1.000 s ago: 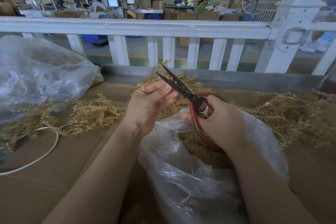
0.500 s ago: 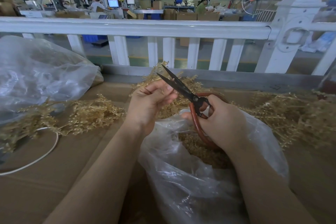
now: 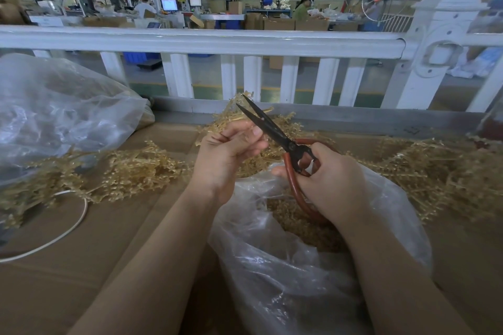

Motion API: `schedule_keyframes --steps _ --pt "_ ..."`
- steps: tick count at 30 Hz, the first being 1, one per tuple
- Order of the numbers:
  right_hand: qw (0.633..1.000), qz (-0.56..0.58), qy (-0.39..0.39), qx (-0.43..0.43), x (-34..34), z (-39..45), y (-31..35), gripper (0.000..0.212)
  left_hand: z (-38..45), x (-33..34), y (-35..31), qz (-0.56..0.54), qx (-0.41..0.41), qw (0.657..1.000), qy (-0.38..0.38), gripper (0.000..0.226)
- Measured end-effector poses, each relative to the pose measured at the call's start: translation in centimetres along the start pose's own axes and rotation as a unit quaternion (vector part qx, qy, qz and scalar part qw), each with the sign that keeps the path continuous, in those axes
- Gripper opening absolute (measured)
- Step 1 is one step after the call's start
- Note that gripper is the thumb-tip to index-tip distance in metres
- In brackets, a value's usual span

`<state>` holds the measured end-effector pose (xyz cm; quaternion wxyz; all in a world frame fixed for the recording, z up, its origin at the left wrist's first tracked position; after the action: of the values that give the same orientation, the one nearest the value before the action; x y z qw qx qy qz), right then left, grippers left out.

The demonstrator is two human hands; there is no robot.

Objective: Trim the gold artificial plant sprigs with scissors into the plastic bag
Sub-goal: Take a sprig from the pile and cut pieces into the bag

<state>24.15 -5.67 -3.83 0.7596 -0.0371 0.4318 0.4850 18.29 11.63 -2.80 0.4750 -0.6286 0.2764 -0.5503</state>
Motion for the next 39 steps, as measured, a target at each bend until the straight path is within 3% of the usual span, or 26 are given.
schedule_keyframes --steps 5,9,18,22,29,32,36,39 --pt "0.999 0.032 -0.002 0.006 0.2 -0.1 0.0 0.057 0.1 -0.1 0.4 0.008 -0.023 1.000 -0.019 0.018" --pt "0.986 0.155 -0.035 0.053 0.1 -0.1 -0.1 0.059 0.1 0.2 1.6 -0.005 -0.087 0.996 -0.028 0.010" --pt "0.935 0.330 -0.051 0.123 0.3 0.1 -0.2 0.007 0.1 1.6 3.7 0.040 -0.149 0.988 -0.003 0.014" --pt "0.926 0.353 -0.045 0.128 0.6 0.1 -0.1 0.012 0.2 1.5 3.5 0.049 -0.155 0.987 0.013 0.012" --pt "0.917 0.382 -0.047 0.103 0.2 0.2 0.0 0.006 0.5 0.3 2.7 -0.136 -0.174 0.975 0.036 0.058" --pt "0.914 0.390 -0.039 0.104 0.2 0.2 0.0 0.005 0.4 -0.3 2.2 -0.198 -0.198 0.956 0.087 0.071" --pt "0.915 0.387 -0.031 0.113 0.3 0.2 -0.2 0.004 0.4 -1.2 1.4 -0.186 -0.209 0.948 0.148 0.096" --pt "0.912 0.393 -0.031 0.116 0.3 0.3 -0.2 0.005 0.4 -1.9 0.9 -0.091 -0.202 0.963 0.150 0.086"
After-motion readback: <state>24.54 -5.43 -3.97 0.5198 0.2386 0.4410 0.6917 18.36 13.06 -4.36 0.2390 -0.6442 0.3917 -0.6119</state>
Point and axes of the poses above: each hand's wrist, its own z-axis towards the middle knuckle, its own x-axis out of the palm, y = z × x, the point moved 6 cm from there along z, towards the middle knuckle, and after that the axes turned 12 degrees about -x, right-handed, at the moved point
